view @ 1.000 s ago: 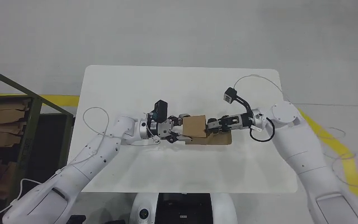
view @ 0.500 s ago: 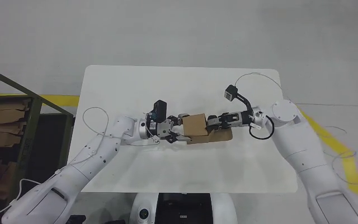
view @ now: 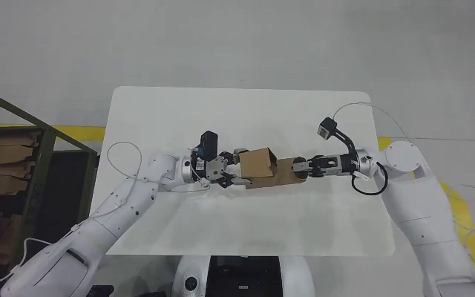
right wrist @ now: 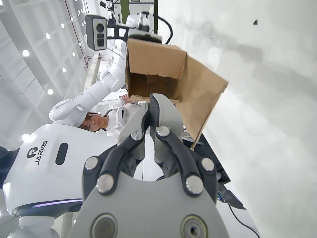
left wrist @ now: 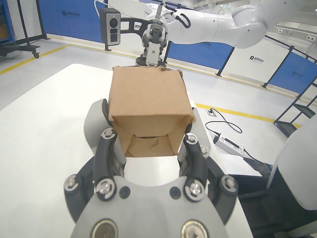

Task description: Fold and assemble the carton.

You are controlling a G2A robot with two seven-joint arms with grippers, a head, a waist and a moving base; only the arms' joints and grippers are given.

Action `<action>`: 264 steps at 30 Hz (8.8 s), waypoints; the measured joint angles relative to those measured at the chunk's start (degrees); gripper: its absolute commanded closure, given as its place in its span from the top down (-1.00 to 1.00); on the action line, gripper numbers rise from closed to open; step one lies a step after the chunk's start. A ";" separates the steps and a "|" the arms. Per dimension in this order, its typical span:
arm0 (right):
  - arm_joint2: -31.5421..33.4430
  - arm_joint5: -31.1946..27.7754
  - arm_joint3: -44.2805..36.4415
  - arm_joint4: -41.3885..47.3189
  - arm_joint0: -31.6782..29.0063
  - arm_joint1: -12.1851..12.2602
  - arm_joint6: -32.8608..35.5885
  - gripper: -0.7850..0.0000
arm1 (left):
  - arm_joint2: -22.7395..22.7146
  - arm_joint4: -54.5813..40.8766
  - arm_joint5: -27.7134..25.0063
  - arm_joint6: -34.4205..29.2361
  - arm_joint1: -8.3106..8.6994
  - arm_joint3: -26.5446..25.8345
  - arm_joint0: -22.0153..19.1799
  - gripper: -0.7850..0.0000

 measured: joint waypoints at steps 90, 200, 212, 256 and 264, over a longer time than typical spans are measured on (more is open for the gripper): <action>-2.95 4.91 -2.64 -1.13 -1.12 0.88 -3.28 -0.63 | -0.57 3.82 1.59 -3.43 -1.48 0.46 0.36 0.33; -7.72 11.02 -5.84 1.23 1.70 0.77 -8.28 -1.00 | -1.99 3.01 0.00 -5.53 -2.53 1.46 0.44 0.47; -7.72 11.02 -5.84 1.23 1.70 0.77 -8.28 -1.00 | -1.99 3.01 0.00 -5.53 -2.53 1.46 0.44 0.47; -7.72 11.02 -5.84 1.23 1.70 0.77 -8.28 -1.00 | -1.99 3.01 0.00 -5.54 -2.53 1.46 0.44 0.47; -7.72 11.02 -5.84 1.23 1.70 0.77 -8.28 -1.00 | -1.99 3.01 0.00 -5.54 -2.53 1.46 0.44 0.47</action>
